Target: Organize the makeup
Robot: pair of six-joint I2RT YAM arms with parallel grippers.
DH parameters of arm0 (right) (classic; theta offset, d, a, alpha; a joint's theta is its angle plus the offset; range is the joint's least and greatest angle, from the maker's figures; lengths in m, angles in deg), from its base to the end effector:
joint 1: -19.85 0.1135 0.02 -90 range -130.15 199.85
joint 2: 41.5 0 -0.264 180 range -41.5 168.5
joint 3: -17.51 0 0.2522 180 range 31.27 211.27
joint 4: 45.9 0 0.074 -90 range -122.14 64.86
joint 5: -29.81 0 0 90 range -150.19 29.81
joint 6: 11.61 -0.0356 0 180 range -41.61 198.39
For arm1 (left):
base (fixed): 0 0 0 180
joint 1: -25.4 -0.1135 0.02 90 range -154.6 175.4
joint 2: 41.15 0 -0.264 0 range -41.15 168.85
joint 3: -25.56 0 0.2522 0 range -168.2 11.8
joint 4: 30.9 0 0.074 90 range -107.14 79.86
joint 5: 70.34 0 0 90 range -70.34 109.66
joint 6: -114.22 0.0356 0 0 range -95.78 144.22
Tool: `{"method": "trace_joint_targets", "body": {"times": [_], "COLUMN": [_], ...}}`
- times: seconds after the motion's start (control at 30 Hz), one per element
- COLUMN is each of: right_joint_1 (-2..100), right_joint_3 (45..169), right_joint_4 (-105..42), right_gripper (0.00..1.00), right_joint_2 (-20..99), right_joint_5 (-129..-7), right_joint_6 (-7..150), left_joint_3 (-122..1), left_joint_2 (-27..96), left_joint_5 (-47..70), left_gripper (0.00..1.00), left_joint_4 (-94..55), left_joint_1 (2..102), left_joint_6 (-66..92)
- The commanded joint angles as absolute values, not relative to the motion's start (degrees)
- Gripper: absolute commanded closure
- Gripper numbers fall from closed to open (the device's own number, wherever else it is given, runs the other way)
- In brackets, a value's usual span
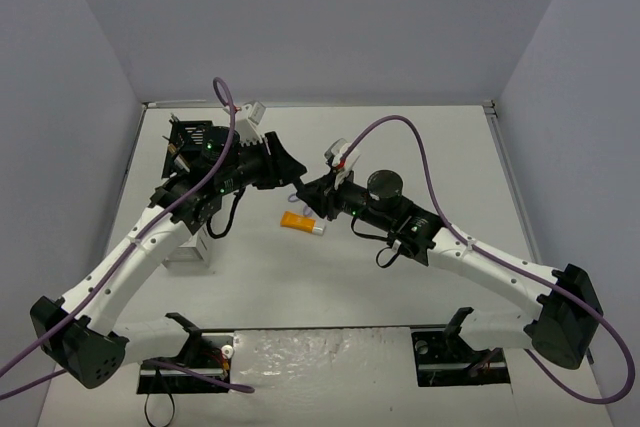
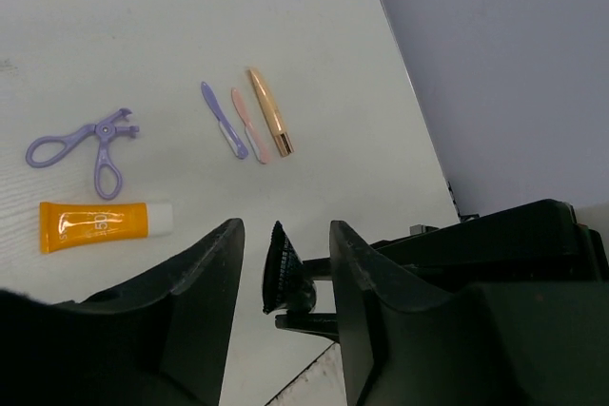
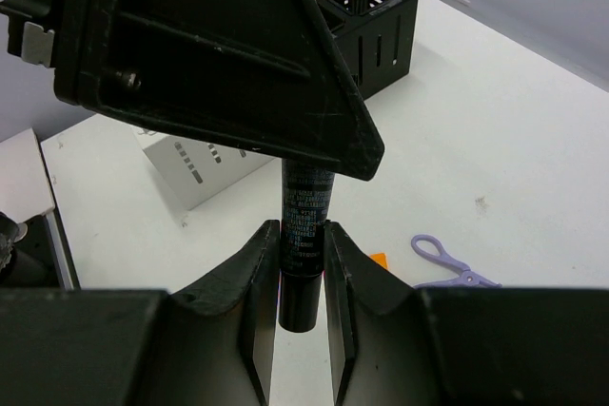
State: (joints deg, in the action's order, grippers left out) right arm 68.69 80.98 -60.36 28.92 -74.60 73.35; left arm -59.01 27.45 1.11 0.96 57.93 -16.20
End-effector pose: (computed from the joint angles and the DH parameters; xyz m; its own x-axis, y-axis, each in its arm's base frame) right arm 0.1838 0.2237 0.3459 0.0074 0.1377 -0.9904 -0.8957 0.4413 0.0547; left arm 0.2214 -0.1546 0.3992 -0.6736 -0.2995 -0.6757 0.4348 0.5787 -0.6899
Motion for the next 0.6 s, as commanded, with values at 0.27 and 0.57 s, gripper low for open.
{"method": "trace_joint_targets", "body": {"times": [0.27,0.57], "right_joint_1": [69.16,68.86], "right_joint_3": [83.38,83.82], "right_joint_4": [-67.12,-60.67], "right_gripper": [0.79,0.1], "right_joint_2": [29.26,28.18], "right_joint_5": [-72.06,-66.94], "right_joint_6": [73.2,74.32], "left_joint_3": [-61.32,-63.13], "left_joint_2": [25.56,24.51], "left_joint_5": [4.18,18.48], "left_gripper": [1.0,1.0], "left_joint_4": [-1.25,7.05], "left_joint_1": [58.45,56.58], "left_joint_6": [-15.26,-6.63]}}
